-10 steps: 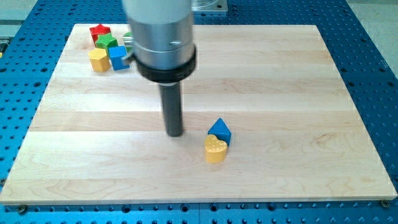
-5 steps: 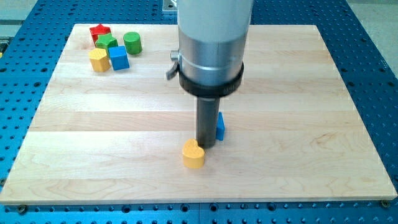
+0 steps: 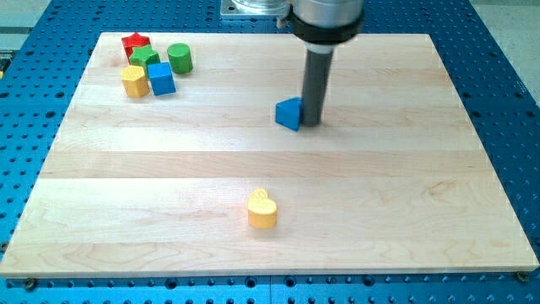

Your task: Place the triangle in between the hexagon and cube

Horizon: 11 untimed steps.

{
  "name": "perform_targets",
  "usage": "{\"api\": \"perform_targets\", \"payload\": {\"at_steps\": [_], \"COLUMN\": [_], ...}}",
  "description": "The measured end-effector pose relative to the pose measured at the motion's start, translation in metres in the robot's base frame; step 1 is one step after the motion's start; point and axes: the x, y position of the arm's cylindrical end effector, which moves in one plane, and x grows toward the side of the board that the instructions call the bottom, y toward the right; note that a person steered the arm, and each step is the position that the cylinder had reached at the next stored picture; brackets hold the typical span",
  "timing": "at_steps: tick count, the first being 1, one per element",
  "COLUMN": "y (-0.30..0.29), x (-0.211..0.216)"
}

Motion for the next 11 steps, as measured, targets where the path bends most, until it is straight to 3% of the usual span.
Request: {"api": "perform_targets", "payload": {"at_steps": [1, 3, 4, 6, 7, 9, 10, 11], "y": [-0.079, -0.08, -0.158, -0.116, -0.176, -0.196, -0.197, -0.206], "x": [-0.013, 0.005, 0.005, 0.034, 0.045, 0.002, 0.023, -0.012]}}
